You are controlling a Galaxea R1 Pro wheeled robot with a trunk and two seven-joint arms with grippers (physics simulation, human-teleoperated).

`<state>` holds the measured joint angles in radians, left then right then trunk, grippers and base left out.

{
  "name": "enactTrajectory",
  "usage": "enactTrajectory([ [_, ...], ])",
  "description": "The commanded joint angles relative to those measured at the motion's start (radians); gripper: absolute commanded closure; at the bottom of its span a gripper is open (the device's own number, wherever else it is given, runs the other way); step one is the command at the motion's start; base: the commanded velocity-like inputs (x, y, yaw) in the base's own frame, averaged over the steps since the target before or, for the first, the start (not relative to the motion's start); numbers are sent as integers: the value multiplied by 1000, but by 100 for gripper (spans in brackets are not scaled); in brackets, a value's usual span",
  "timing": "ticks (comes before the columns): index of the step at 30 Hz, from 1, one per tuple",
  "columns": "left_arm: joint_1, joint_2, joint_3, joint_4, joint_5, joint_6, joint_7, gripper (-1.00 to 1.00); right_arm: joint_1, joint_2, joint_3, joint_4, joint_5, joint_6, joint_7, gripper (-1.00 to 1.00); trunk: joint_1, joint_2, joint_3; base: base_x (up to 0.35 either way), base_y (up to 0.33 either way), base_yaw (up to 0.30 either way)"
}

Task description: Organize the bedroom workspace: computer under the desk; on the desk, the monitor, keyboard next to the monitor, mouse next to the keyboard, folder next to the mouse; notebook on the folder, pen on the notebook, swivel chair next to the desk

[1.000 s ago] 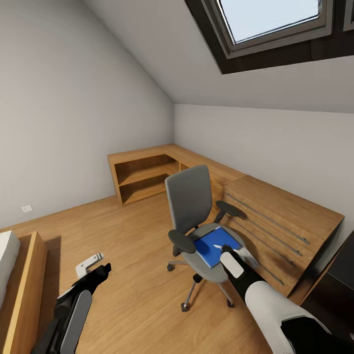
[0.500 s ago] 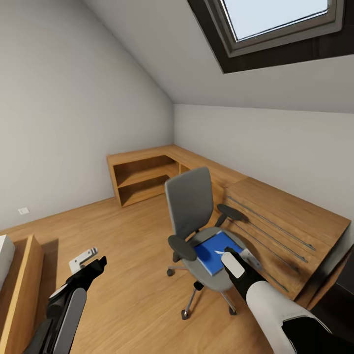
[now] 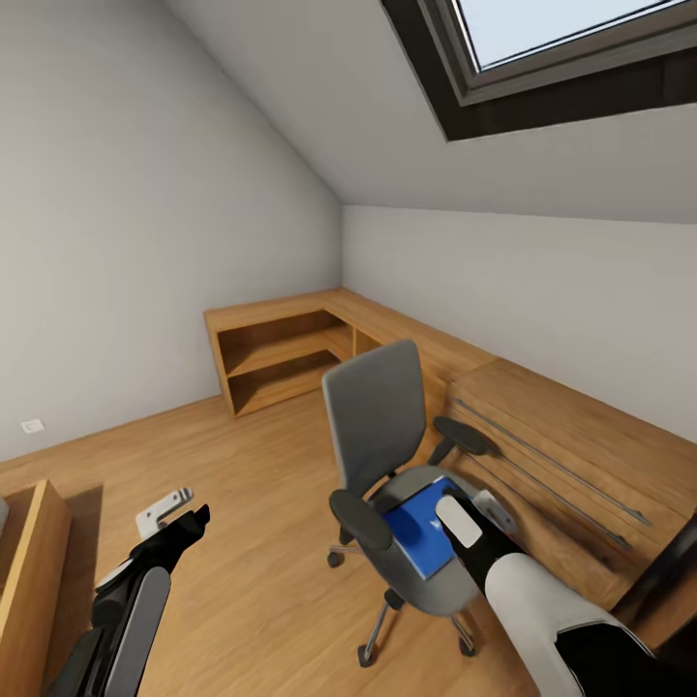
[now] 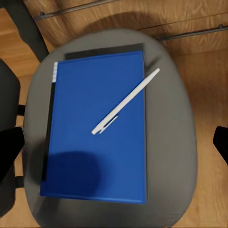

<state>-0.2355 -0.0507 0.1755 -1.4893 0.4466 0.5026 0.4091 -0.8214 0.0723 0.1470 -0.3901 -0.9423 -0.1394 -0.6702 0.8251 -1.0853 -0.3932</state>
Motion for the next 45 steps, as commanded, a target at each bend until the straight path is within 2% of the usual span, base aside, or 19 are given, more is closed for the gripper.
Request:
enactTrajectory([
  [1, -1, -1, 1, -2, 11, 3, 7, -100, -1, -2, 8, -1, -10, -7, -4, -100, 1, -1, -1, 260, 0, 0],
  [5, -1, 0, 1, -2, 11, 3, 7, -100, 0, -14, 20, -1, 3, -7, 4, -100, 1, -1, -1, 249, 0, 0],
  [8, -1, 0, 1, -1, 10, 3, 7, -100, 0, -26, 42, -1, 35, -7, 18, -100, 1, -1, -1, 176, 0, 0],
  [11, -1, 1, 1, -2, 9, 3, 7, -100, 0, -44, 99, 0, 115, -3, 45, -100, 1, -1, -1, 76, 0, 0],
  [12, -1, 1, 0, -2, 2, 3, 8, -100, 1, -55, 133, 1, 166, 6, 58, -100, 1, -1, -1, 38, 0, 0],
  [13, -1, 1, 0, -2, -5, 3, 8, -100, 1, -61, 149, 1, 191, 13, 63, -100, 1, -1, -1, 31, 0, 0],
  [15, -1, 1, 0, -2, -29, 2, 8, -100, 1, -74, 179, 1, 242, 33, 78, -100, 1, -1, -1, 22, 0, 0],
  [19, -1, 0, 0, -1, -100, 2, 7, -100, 1, -99, 230, 1, 332, 91, 129, -100, 1, -1, -1, 12, 0, 0],
  [20, -1, 0, 0, -1, -137, 2, 6, -100, 1, -115, 251, 2, 374, 134, 175, -100, 1, -1, -1, 5, 0, 0],
  [24, -1, -2, 0, -1, -187, 2, 5, -100, 1, -160, 288, 3, 456, 232, 321, -100, 1, -1, -1, 3, 0, 0],
  [26, -1, -2, 0, -1, -200, 2, 4, -100, 1, -185, 309, 4, 500, 272, 419, -100, 1, -1, -1, 2, 0, 0],
  [27, -1, -3, -1, 0, -208, 2, 4, -100, 2, -209, 332, 8, 547, 301, 527, -100, 1, -1, -1, 0, 0, 0],
  [30, -1, -3, -1, 0, -216, 2, 4, -100, 2, -242, 359, 25, 618, 325, 693, -100, 1, -1, -1, 0, 0, 0],
  [31, -1, -2, -1, 0, -220, 2, 4, -100, 2, -258, 371, 46, 665, 333, 795, -100, 1, -1, -1, 0, 0, 0],
  [35, -1, -1, 0, 1, -223, 2, 3, -100, 3, -274, 391, 108, 771, 333, 965, -100, 1, -1, -1, 0, 0, 0],
  [36, -1, -1, 0, 3, -224, 1, 3, -100, 5, -278, 409, 140, 843, 317, 1025, -100, 1, -1, -1, 0, 0, 0],
  [40, -1, -1, 0, 8, -225, 0, 2, -100, 9, -282, 440, 189, 988, 255, 1104, -100, 1, -1, -1, 0, 0, 0],
  [44, -1, -3, -1, 12, -226, 0, 1, -100, 12, -283, 455, 216, 1073, 200, 1164, -100, 1, -1, -1, 0, 0, 0],
  [45, -1, -3, -2, 12, -226, -1, 1, -100, 12, -283, 456, 218, 1082, 194, 1173, -100, 1, -1, -1, 0, 0, 0],
])
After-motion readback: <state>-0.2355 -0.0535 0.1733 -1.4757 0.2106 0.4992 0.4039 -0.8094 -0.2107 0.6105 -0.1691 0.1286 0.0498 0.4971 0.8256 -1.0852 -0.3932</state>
